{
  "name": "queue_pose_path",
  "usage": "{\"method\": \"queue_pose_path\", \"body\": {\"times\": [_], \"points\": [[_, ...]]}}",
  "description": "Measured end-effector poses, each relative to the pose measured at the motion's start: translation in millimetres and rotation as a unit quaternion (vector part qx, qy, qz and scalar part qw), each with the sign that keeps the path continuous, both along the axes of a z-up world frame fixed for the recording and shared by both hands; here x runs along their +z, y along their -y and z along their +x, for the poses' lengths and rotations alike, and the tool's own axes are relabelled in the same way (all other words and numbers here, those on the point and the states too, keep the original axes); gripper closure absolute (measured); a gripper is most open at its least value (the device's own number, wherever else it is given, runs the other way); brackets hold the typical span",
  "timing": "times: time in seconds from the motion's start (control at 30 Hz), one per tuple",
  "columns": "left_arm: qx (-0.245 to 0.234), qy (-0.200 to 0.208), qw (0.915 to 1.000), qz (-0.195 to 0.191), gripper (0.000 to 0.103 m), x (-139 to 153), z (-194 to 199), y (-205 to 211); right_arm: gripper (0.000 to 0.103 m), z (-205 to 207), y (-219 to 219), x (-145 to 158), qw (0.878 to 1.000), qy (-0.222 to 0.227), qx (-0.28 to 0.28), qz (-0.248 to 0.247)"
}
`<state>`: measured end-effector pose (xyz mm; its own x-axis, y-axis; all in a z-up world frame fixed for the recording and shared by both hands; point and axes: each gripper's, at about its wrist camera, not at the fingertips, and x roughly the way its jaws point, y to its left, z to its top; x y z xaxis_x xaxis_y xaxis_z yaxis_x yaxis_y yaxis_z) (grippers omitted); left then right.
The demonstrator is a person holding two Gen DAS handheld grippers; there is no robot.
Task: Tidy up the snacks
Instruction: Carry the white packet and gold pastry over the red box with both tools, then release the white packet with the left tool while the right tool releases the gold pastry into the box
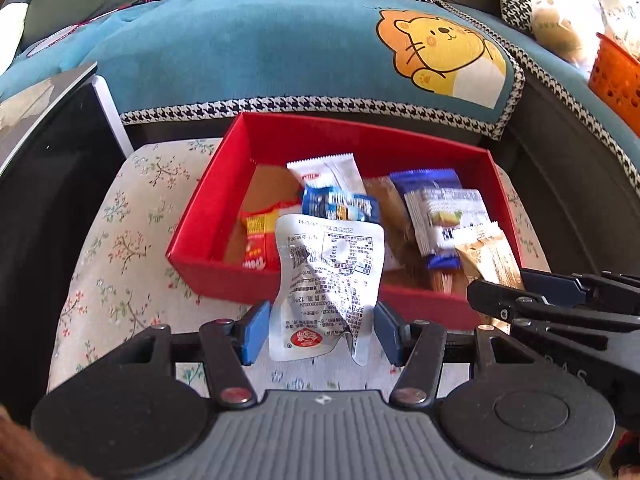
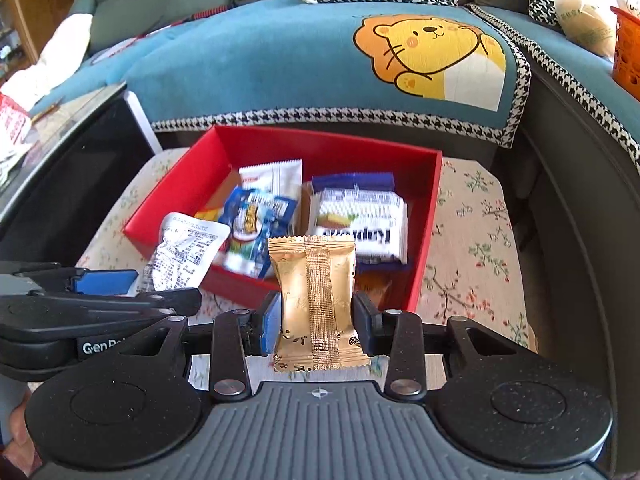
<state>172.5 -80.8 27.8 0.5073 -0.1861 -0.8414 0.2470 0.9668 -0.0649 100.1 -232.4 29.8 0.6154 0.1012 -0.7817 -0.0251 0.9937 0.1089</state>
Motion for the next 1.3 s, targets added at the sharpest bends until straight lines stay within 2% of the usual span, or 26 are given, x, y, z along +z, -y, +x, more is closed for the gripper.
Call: {"method": "queue_pose_path", "body": {"times": [0.33,0.63,1.3], "points": [[0.008,0.006,1.0000,0.003,0.001,-6,36,13,0.057,35,8,1,1.000,0.008,-0.011,0.006],[0.013,-0.002,0.9998,0.015,0.001,-22,58,24,0.057,62,14,-6,1.000,0.005,-0.015,0.001],[0.025,-0.010,0.9993,0.024,0.001,-36,76,26,0.054,80,14,-21,1.000,0.006,-0.013,-0.022]]}}
